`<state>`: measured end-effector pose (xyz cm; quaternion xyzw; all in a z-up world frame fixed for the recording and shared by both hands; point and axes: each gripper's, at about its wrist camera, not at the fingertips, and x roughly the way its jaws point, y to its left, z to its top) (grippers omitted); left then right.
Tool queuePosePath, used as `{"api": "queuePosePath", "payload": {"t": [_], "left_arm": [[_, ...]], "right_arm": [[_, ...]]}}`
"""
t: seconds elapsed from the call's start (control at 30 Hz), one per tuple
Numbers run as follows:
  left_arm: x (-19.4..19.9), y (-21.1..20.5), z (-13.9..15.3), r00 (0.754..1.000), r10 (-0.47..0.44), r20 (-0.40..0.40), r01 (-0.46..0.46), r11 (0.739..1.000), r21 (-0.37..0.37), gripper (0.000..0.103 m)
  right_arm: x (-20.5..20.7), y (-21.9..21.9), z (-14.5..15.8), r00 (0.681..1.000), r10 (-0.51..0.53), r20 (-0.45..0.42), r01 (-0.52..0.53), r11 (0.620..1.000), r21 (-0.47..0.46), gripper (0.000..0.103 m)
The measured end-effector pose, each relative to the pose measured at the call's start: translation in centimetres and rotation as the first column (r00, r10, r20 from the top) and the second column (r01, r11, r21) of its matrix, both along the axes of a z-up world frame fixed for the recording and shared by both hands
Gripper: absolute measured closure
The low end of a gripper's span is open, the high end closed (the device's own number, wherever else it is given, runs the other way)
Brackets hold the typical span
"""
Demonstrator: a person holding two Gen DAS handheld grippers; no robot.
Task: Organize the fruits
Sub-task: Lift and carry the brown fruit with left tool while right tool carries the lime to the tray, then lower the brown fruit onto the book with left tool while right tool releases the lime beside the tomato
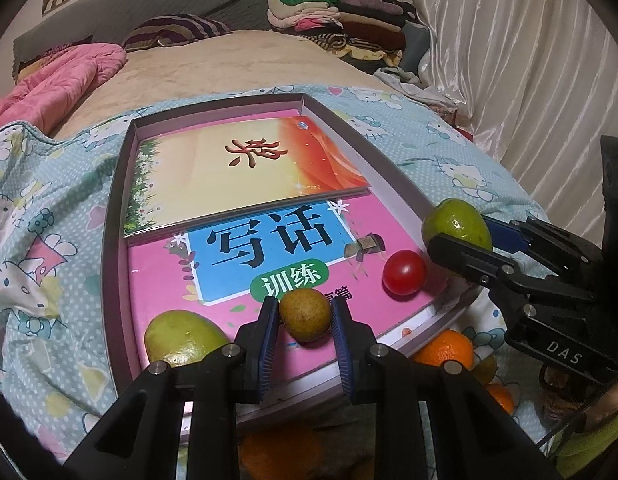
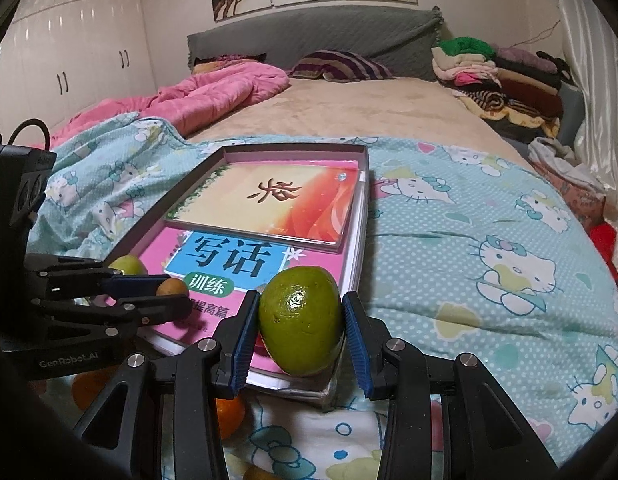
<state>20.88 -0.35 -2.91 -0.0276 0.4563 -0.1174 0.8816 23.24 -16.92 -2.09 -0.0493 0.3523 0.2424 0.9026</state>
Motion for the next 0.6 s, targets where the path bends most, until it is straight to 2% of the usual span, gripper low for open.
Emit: {"api": "queuePosePath", "payload": {"t": [0.6], "left_arm": [[-0.10, -0.05, -0.07, 1.000, 0.003, 0.000, -0.003, 1.000, 0.003, 0.076]], "right_arm": [[-0.25, -0.77, 0.10, 1.000, 0.002, 0.000, -0.002, 1.000, 0.025, 0.059]]}}
